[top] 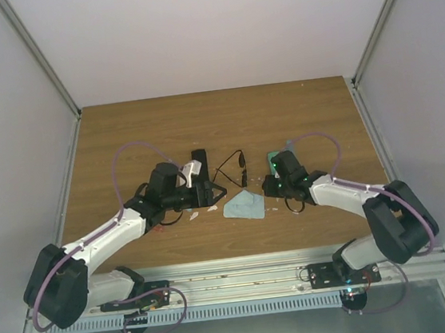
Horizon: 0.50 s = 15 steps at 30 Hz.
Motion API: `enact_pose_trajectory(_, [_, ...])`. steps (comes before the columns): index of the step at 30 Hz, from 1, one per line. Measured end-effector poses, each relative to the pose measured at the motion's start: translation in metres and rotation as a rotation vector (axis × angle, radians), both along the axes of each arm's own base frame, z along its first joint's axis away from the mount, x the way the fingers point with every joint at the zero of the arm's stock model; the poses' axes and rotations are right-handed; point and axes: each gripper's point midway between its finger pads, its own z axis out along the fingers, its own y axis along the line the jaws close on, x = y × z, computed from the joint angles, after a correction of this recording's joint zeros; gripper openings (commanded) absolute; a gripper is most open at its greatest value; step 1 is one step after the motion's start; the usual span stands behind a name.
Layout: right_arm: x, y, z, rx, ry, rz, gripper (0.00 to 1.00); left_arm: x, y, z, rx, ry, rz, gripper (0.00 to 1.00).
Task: Organize the sunglasses
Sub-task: Place the sunglasses case at the center of the board, then move the glasses cleaning cloth to the center of the board.
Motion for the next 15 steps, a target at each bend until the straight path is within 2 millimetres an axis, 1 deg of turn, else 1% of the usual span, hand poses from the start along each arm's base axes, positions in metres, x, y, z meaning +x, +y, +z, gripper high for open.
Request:
enact_pose_trajectory(3, [-0.003, -0.003, -0.014, -0.012, 0.041, -0.028, 0.29, -0.005, -0.003, -0.010, 0.015, 0.027, -0.005, 0.88])
enact_pose_trajectory(6, [-0.004, -0.012, -0.023, -0.041, 0.063, -0.081, 0.45, -0.006, -0.005, -0.017, 0.026, 0.042, -0.008, 0.88])
enact_pose_trajectory(8, [-0.003, -0.022, -0.025, -0.081, 0.061, -0.120, 0.52, -0.006, -0.006, -0.019, 0.029, 0.044, -0.009, 0.88])
enact_pose_trajectory(12, [-0.005, -0.047, -0.030, -0.179, 0.058, -0.203, 0.54, -0.005, -0.006, -0.021, 0.035, 0.043, -0.003, 0.88])
enact_pose_trajectory(15, [-0.003, -0.063, -0.031, -0.222, 0.057, -0.245, 0.57, -0.004, -0.007, -0.024, 0.040, 0.049, -0.003, 0.88])
